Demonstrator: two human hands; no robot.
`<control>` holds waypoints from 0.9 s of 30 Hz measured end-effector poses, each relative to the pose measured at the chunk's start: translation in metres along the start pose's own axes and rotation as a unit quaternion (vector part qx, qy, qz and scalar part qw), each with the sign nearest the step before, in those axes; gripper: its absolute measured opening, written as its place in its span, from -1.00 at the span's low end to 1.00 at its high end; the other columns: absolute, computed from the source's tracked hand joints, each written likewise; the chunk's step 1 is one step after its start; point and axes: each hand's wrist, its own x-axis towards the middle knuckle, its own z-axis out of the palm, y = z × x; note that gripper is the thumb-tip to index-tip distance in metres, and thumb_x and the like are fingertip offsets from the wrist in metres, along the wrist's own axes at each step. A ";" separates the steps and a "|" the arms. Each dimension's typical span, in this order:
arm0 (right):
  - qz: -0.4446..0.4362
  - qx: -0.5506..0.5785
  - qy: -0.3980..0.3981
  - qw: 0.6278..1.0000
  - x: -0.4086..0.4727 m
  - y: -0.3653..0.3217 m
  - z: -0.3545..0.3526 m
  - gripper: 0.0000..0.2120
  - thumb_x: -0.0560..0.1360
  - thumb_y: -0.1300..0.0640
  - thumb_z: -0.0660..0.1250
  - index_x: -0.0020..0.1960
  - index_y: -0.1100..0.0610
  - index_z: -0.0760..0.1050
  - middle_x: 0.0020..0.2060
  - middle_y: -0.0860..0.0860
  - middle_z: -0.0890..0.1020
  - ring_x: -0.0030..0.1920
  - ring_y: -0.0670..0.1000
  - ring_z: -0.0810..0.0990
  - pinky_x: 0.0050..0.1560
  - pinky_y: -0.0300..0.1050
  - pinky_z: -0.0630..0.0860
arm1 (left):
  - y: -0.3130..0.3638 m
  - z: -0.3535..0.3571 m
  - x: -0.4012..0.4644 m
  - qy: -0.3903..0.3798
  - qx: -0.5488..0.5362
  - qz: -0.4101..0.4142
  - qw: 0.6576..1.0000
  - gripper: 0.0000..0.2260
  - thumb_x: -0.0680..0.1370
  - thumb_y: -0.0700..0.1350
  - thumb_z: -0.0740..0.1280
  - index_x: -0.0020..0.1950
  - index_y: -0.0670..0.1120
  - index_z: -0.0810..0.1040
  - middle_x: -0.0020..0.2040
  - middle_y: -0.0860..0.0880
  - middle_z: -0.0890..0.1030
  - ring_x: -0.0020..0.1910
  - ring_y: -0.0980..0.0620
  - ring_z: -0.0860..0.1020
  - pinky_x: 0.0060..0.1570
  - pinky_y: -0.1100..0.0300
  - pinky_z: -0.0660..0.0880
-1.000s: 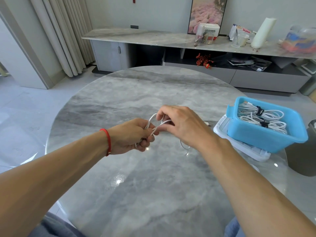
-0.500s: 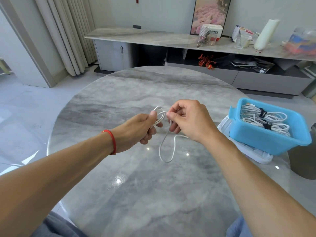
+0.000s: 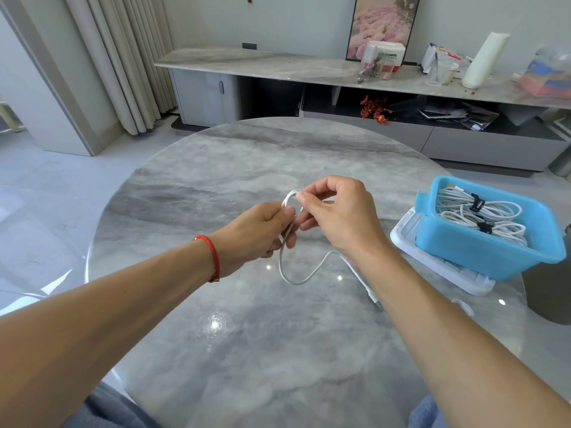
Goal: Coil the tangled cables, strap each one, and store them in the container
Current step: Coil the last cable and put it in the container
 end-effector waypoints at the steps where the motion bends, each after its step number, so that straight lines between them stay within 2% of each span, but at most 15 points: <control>1: -0.005 -0.008 0.004 1.000 0.001 0.001 0.000 -0.90 0.56 0.15 0.47 -0.08 0.16 0.60 -0.37 0.03 0.70 -0.41 -0.03 0.70 -0.35 -0.29 0.58 | 0.001 0.000 0.000 -0.001 -0.003 -0.010 1.000 -0.71 0.72 0.02 0.10 -0.03 -0.13 0.47 -0.31 0.02 0.50 -0.37 0.06 0.25 -0.37 0.23 0.24; 3: -0.021 -0.085 0.017 0.996 0.003 0.004 0.000 -0.84 0.56 0.02 0.47 -0.09 0.08 0.56 -0.31 -0.04 0.68 -0.39 -0.09 0.67 -0.39 -0.40 0.44 | 0.003 0.000 0.002 0.009 0.003 -0.025 1.000 -0.71 0.72 0.03 0.10 -0.08 -0.10 0.44 -0.38 0.09 0.41 -0.36 0.06 0.25 -0.36 0.22 0.23; 5: -0.025 -0.168 0.003 0.986 0.006 0.006 0.000 -0.81 0.59 -0.10 0.39 -0.05 0.01 0.52 -0.19 -0.10 0.65 -0.26 -0.09 0.65 -0.26 -0.28 0.50 | 0.003 -0.002 0.004 0.027 0.005 -0.025 0.999 -0.71 0.72 0.03 0.09 -0.10 -0.08 0.42 -0.39 0.09 0.37 -0.35 0.05 0.26 -0.34 0.21 0.25; 7: 0.007 -0.215 -0.077 0.974 0.005 0.009 0.000 -0.84 0.63 -0.08 0.28 0.08 0.01 0.50 -0.05 -0.06 0.68 -0.08 0.01 0.67 -0.02 -0.04 0.59 | 0.003 -0.006 0.006 0.055 -0.023 -0.025 0.998 -0.71 0.72 0.01 0.08 -0.10 -0.09 0.41 -0.36 0.04 0.37 -0.34 0.03 0.28 -0.32 0.17 0.27; 10: 0.041 -0.327 -0.255 0.909 -0.003 0.010 0.004 -0.73 0.67 -0.05 0.19 0.32 -0.01 0.43 0.16 0.02 0.63 0.16 0.12 0.60 0.17 0.04 0.51 | 0.004 -0.013 0.007 0.079 -0.078 -0.032 0.993 -0.71 0.72 0.03 0.09 -0.09 -0.08 0.43 -0.37 0.04 0.40 -0.35 0.07 0.36 -0.19 0.07 0.44; 12: 0.044 -0.386 -0.350 0.852 -0.011 0.008 0.008 -0.71 0.70 -0.13 0.09 0.28 -0.03 0.45 0.15 -0.01 0.61 0.15 0.10 0.56 0.18 0.07 0.45 | 0.005 -0.017 0.006 0.082 -0.159 -0.032 0.983 -0.72 0.72 0.02 0.10 -0.09 -0.09 0.41 -0.40 0.05 0.36 -0.39 0.09 0.42 -0.07 -0.02 0.61; 13: 0.044 -0.401 -0.379 0.833 -0.013 0.007 0.010 -0.66 0.71 -0.18 0.04 0.19 -0.01 0.49 0.09 -0.05 0.64 0.10 0.07 0.56 0.15 0.07 0.43 | 0.006 -0.019 0.006 0.091 -0.203 -0.031 0.974 -0.73 0.72 0.01 0.10 -0.09 -0.10 0.40 -0.41 0.03 0.33 -0.42 0.07 0.41 -0.10 -0.01 0.64; 14: 0.048 -0.403 -0.395 0.824 -0.014 0.005 0.010 -0.59 0.70 -0.21 0.01 0.11 -0.01 0.54 0.01 -0.09 0.67 0.05 0.02 0.57 0.14 0.04 0.42 | 0.006 -0.021 0.006 0.103 -0.237 -0.032 0.966 -0.72 0.72 0.01 0.10 -0.10 -0.10 0.38 -0.40 0.02 0.31 -0.44 0.06 0.37 -0.23 0.05 0.63; 16: 0.058 -0.381 -0.401 0.831 -0.012 0.002 0.009 -0.51 0.67 -0.29 0.03 -0.03 -0.03 0.62 -0.17 -0.13 0.66 -0.06 -0.04 0.59 0.09 -0.01 0.46 | 0.005 -0.026 0.006 0.122 -0.255 -0.035 0.959 -0.71 0.72 0.03 0.09 -0.13 -0.08 0.35 -0.38 0.02 0.26 -0.47 0.07 0.26 -0.47 0.21 0.41; 17: 0.054 -0.368 -0.393 0.841 -0.011 0.000 0.007 -0.48 0.65 -0.33 0.05 -0.10 -0.03 0.62 -0.25 -0.13 0.61 -0.13 -0.07 0.58 0.00 -0.05 0.46 | 0.004 -0.029 0.006 0.127 -0.241 -0.036 0.962 -0.71 0.72 0.04 0.09 -0.13 -0.07 0.35 -0.37 0.02 0.25 -0.47 0.08 0.22 -0.50 0.24 0.30; 19: 0.018 -0.339 -0.367 0.866 -0.009 -0.003 0.002 -0.49 0.63 -0.34 0.14 -0.21 -0.01 0.60 -0.35 -0.12 0.55 -0.28 -0.12 0.53 -0.20 -0.14 0.39 | -0.001 -0.034 0.007 0.119 -0.192 -0.040 0.973 -0.71 0.72 0.04 0.09 -0.12 -0.07 0.34 -0.37 0.03 0.25 -0.47 0.10 0.20 -0.51 0.27 0.23; 21: -0.040 -0.327 -0.330 0.885 -0.005 -0.004 -0.004 -0.56 0.60 -0.27 0.26 -0.26 0.02 0.57 -0.37 -0.08 0.58 -0.32 -0.09 0.53 -0.26 -0.13 0.41 | -0.006 -0.035 0.006 0.080 -0.166 -0.056 0.981 -0.71 0.72 0.04 0.10 -0.12 -0.08 0.35 -0.38 0.04 0.26 -0.48 0.10 0.21 -0.52 0.27 0.25; 24: -0.117 -0.323 -0.260 0.903 -0.004 -0.005 -0.006 -0.63 0.57 -0.22 0.37 -0.26 0.01 0.53 -0.31 -0.08 0.59 -0.24 -0.04 0.55 -0.20 -0.07 0.46 | -0.012 -0.028 0.003 0.025 -0.135 -0.083 0.987 -0.71 0.71 0.04 0.12 -0.11 -0.09 0.37 -0.40 0.04 0.29 -0.48 0.09 0.25 -0.48 0.24 0.31; 27: -0.167 -0.314 -0.199 0.913 -0.004 -0.003 -0.003 -0.66 0.57 -0.21 0.38 -0.21 0.03 0.53 -0.26 -0.10 0.59 -0.18 -0.03 0.53 -0.15 -0.03 0.47 | -0.013 -0.017 0.001 0.010 -0.103 -0.097 0.990 -0.65 0.71 0.04 0.13 -0.07 -0.20 0.47 -0.35 -0.06 0.41 -0.40 0.00 0.47 -0.37 0.12 0.51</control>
